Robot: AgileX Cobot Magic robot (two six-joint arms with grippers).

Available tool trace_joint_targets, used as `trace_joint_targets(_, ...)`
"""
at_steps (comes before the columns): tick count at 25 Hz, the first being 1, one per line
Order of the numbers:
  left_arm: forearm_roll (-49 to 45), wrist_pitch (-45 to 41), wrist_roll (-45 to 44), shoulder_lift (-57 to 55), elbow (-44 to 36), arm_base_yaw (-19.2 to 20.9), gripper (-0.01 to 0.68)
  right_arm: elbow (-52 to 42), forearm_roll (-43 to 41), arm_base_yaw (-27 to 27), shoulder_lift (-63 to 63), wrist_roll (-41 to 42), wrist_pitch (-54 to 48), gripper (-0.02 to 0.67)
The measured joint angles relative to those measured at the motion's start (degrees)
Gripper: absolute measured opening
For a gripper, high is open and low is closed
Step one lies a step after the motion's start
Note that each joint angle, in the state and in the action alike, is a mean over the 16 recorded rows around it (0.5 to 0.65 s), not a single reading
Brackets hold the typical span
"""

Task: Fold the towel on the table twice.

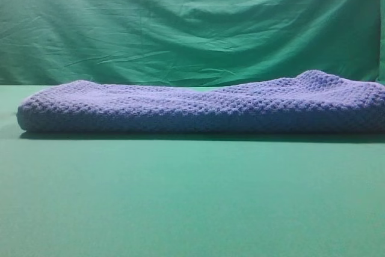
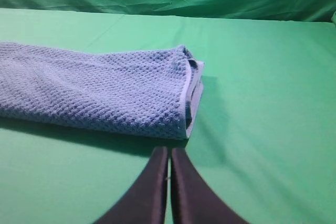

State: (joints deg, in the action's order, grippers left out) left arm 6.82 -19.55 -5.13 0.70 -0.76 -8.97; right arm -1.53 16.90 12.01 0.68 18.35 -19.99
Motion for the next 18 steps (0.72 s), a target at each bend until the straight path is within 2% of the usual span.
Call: trace_joint_targets(18, 0.0, 0.0, 0.0, 0.0, 0.0, 4.44, 0.0, 0.0, 0.0, -4.67, 0.0, 0.14, -1.88, 0.0)
